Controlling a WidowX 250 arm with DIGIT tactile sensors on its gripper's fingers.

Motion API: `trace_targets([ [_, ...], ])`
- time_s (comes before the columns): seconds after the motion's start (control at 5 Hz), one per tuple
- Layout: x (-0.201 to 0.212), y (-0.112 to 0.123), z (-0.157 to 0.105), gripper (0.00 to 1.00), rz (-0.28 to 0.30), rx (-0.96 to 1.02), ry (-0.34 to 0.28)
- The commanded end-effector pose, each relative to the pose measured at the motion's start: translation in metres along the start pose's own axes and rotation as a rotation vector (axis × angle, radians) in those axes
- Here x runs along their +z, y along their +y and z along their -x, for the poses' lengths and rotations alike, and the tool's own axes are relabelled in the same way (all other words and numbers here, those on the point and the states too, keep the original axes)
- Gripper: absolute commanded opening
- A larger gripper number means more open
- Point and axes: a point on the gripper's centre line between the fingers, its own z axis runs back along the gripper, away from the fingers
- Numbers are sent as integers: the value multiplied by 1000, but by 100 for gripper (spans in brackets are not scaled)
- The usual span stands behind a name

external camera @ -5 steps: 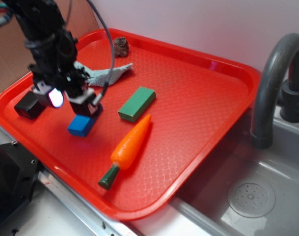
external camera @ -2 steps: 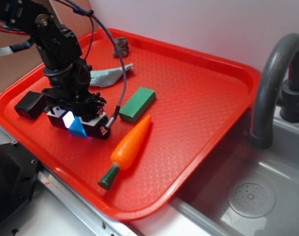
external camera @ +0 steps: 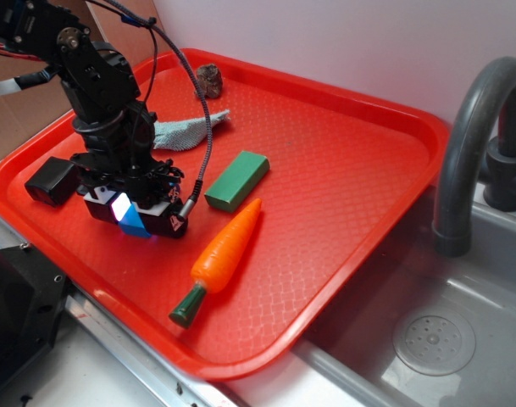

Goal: Grab the blue block.

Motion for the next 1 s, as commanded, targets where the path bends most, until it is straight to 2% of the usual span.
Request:
trace_targets([
  [0.0,74,-11,-17,0,-60,-175,-96],
  [0.2,126,-12,-23,0,-43,-115,-170],
  [0.4,178,-6,-23,0,30,-101,-249],
  [0.6,196,-7,-26,0,104,-58,-299],
  [0.8,184,-4,-44,0,59,-209,-279],
])
